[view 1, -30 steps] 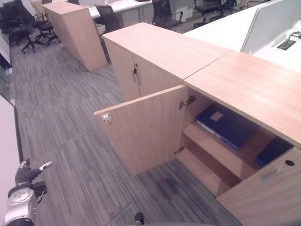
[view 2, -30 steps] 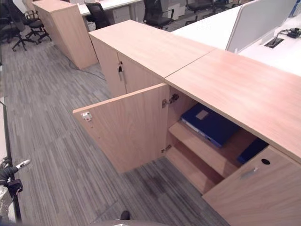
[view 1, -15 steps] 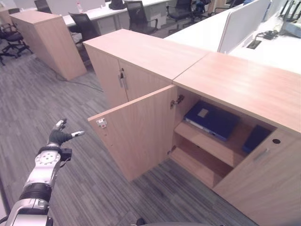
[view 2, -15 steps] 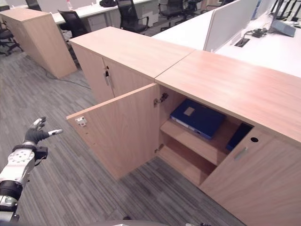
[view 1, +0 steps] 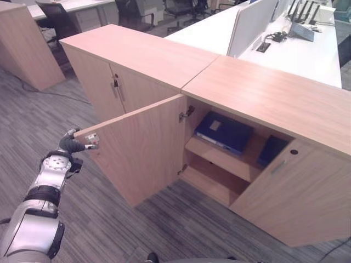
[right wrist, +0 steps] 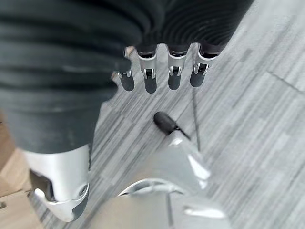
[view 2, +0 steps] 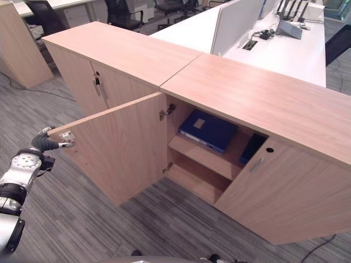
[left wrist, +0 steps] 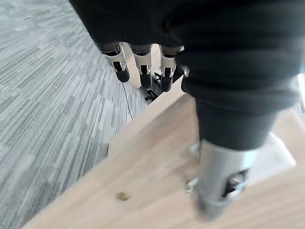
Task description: Put the empty folder in the office cabinet
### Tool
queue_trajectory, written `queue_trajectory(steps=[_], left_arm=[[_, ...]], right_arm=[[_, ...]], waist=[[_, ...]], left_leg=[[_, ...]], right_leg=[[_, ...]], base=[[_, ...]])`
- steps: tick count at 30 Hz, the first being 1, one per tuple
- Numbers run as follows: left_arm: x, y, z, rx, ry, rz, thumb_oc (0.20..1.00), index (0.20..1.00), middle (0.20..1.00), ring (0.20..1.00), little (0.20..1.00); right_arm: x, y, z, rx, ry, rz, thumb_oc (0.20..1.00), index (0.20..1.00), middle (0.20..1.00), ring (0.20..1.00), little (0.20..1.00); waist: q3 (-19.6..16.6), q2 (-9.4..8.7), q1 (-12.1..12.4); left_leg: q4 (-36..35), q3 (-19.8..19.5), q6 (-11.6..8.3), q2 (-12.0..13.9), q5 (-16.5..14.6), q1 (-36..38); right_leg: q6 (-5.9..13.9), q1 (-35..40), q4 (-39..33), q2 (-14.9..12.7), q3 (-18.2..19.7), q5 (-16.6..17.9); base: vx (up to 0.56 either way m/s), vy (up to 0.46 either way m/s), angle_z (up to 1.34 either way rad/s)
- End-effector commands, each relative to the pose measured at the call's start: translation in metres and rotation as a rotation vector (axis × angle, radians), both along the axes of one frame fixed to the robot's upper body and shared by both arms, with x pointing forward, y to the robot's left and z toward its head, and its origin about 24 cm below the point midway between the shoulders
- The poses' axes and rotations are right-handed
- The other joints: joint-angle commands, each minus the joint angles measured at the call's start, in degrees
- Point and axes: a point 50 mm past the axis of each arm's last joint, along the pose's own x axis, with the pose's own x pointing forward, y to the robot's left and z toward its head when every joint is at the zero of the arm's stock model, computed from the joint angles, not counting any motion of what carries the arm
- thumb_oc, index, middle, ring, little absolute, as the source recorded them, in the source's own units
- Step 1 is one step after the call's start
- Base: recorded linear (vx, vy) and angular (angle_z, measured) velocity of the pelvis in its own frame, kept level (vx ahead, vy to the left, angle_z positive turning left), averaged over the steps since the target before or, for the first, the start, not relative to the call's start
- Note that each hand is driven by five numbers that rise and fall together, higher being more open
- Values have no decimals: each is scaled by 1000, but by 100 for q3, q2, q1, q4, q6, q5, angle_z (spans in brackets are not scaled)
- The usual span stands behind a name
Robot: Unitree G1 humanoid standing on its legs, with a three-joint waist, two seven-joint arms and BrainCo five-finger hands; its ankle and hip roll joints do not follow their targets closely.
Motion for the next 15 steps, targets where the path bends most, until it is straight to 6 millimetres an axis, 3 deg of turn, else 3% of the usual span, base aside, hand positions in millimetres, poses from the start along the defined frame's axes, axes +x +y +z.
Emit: queue_trajectory(steps=[1, 6, 10, 12, 15], left_arm=[[22, 4, 43, 41, -126, 40, 1000, 1000, 1000, 1000, 1000], [40, -24, 33, 23, -82, -18, 1000, 1000, 1000, 1000, 1000], [50, -71, 3, -130, -63, -108, 1000, 1000, 1000, 1000, 1000], [51, -80, -2, -144, -58, -125, 1000, 1000, 1000, 1000, 1000], [56, -122, -17, -194, -41, -236, 1000, 1000, 1000, 1000, 1000]], right_arm=[[0, -22, 7, -68, 44, 13, 1000, 1000, 1000, 1000, 1000], [-2, -19, 6, -62, 61, 29, 1000, 1000, 1000, 1000, 1000], [2, -12, 4, -50, 54, 42, 1000, 1000, 1000, 1000, 1000], [3, -11, 4, -50, 52, 43, 1000, 1000, 1000, 1000, 1000], [8, -8, 3, -51, 36, 49, 1000, 1000, 1000, 1000, 1000]], waist=[[-242, 423, 112], [-268, 339, -13], [-311, 301, -104], [-323, 308, -111], [-333, 314, -146]], left_leg=[[105, -329, 243, -140, -845, 31], [106, -268, 247, -128, -847, 40], [105, -264, 266, -148, -863, 55], [104, -264, 268, -147, -866, 60], [104, -272, 282, -166, -876, 79]], right_leg=[[424, 26, -190, -449, -361, 1292], [424, -7, -188, -429, -335, 1273], [424, -10, -169, -446, -359, 1259], [424, -7, -170, -447, -363, 1257], [424, -2, -165, -456, -383, 1244]], base=[[-1, -4, -12], [-16, -3, -10], [1, 2, -5], [3, 3, 7], [1, 6, 4]])
